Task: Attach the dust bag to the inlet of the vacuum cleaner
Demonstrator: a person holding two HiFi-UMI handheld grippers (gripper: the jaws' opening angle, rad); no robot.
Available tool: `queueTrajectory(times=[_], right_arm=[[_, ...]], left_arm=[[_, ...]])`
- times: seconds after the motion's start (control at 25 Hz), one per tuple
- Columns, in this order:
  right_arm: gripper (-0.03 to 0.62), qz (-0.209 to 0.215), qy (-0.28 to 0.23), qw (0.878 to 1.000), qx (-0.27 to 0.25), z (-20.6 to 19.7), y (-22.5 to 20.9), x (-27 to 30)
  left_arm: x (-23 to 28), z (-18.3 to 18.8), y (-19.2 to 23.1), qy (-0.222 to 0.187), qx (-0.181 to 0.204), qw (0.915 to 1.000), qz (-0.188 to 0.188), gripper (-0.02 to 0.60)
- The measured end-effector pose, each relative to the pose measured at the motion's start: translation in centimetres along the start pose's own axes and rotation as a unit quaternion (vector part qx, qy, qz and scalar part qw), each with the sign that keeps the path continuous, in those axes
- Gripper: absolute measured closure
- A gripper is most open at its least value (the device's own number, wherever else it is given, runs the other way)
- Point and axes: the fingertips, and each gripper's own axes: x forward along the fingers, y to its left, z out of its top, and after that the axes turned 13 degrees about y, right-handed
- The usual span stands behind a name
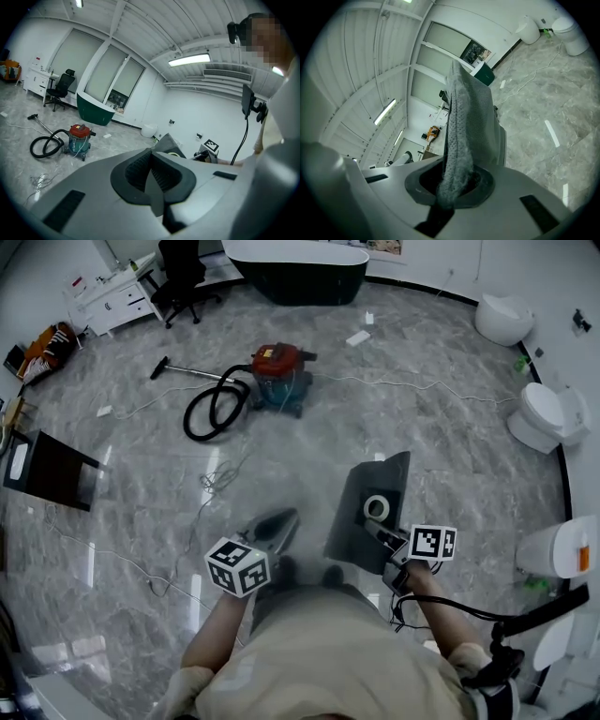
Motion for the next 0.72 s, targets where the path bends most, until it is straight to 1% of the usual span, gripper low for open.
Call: queueTrajectory(times=[0.16,0.32,0.44,0.56,0.72], right_arm=[[0.556,-0.003,-0.004,1.0,-0.004,2.1,-0.2,0.6],[0.556,-0.02,-0.003,1.0,-0.001,3.7,-0.3,1.7],[0.555,-0.038,-0.007,0.999,0.003,5.5,-0.2,3.0],[0.555,-0.055,-0.008,0.998,0.009,7.9,0.1,5.0],[0.556,-0.068,-0.009,0.998,0.005,11.4,1.8,8.5]], left_arm=[[0.9,1.6,1.5,-0.007,0.0,1.0,0.002,0.588],[1.9,3.0,4.1,-0.015,-0.008,0.9998,-0.008,0.588],[2.5,4.1,7.1,-0.02,-0.019,0.9995,-0.018,0.588],[3.1,6.1,10.5,-0.025,-0.029,0.9989,-0.029,0.588],[3.1,8.9,15.1,-0.025,-0.027,0.9984,-0.042,0.588]])
